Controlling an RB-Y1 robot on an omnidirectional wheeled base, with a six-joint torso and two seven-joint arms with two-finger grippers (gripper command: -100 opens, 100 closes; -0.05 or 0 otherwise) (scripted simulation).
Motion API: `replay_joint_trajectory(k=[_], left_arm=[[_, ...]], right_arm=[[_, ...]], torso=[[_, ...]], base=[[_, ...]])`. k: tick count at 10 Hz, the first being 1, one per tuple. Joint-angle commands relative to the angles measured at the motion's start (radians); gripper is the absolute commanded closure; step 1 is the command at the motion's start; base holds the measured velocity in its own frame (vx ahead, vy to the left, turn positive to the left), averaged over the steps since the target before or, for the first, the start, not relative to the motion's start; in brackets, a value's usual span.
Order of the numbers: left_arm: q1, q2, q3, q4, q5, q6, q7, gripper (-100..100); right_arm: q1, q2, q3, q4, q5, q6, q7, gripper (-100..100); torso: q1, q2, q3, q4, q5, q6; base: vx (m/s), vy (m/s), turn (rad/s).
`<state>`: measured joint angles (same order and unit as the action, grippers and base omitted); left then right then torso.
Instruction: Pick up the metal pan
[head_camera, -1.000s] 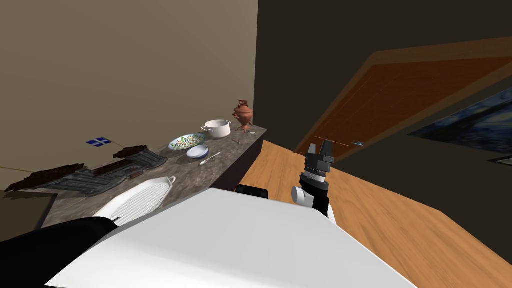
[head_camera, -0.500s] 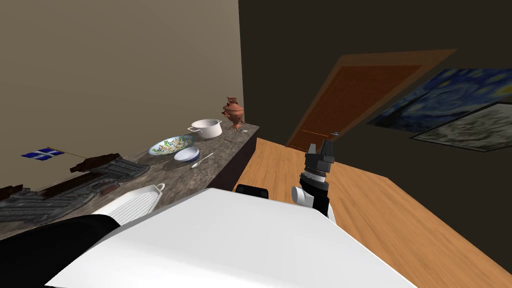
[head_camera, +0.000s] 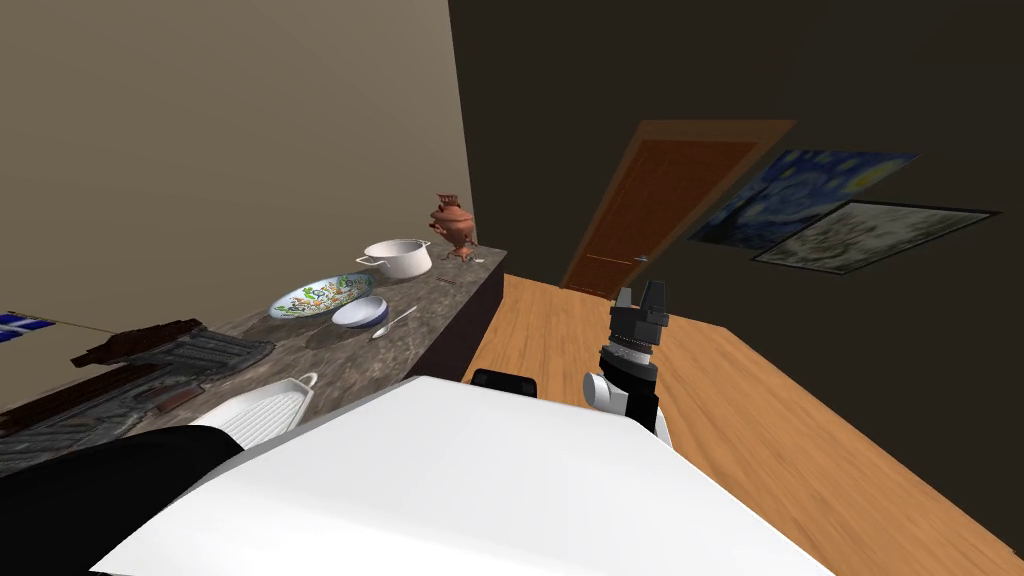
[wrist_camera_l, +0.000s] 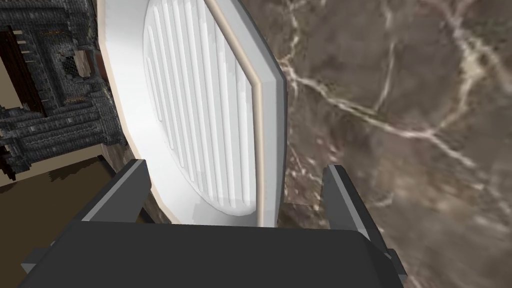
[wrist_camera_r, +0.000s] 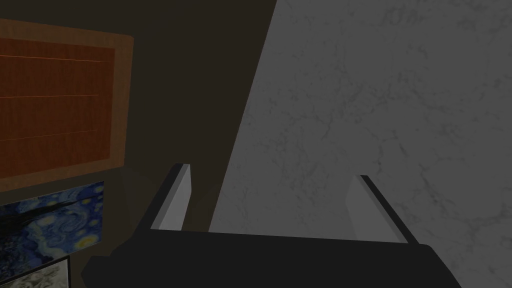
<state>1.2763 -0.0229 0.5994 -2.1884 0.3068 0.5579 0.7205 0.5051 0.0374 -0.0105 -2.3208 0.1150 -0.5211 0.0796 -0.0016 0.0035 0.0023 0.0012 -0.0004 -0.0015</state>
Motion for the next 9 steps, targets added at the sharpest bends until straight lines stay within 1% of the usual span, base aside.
replay_joint_trajectory(k=[1,5,6,7,9], left_arm=[[0.0,0.0,0.0,0.0,0.0,0.0,0.0,100],[0.0,-0.001,-0.001,0.001,0.001,0.001,0.001,100],[0.0,-0.001,-0.001,0.001,0.001,0.001,0.001,0],[0.015,0.017,-0.01,-0.004,0.029,-0.021,-0.03,100],[0.039,0.037,-0.024,-0.013,0.069,-0.048,-0.071,100]], right_arm=[[0.0,0.0,0.0,0.0,0.0,0.0,0.0,0],[0.0,0.0,0.0,0.0,0.0,0.0,0.0,0],[0.0,0.0,0.0,0.0,0.0,0.0,0.0,0],[0.0,0.0,0.0,0.0,0.0,0.0,0.0,0],[0.0,0.0,0.0,0.0,0.0,0.0,0.0,0]], torso=[[0.0,0.0,0.0,0.0,0.0,0.0],[0.0,-0.004,-0.003,-0.001,-0.001,0.001],[-0.001,-0.004,-0.003,-0.001,-0.001,0.001],[-0.001,-0.004,-0.003,-0.001,-0.002,0.001],[-0.001,-0.01,-0.006,-0.003,-0.002,-0.001]], base=[[-0.008,-0.001,0.009],[-0.001,-0.001,0.001],[0.0,0.0,0.0],[0.066,0.02,0.32],[0.118,0.024,0.3]])
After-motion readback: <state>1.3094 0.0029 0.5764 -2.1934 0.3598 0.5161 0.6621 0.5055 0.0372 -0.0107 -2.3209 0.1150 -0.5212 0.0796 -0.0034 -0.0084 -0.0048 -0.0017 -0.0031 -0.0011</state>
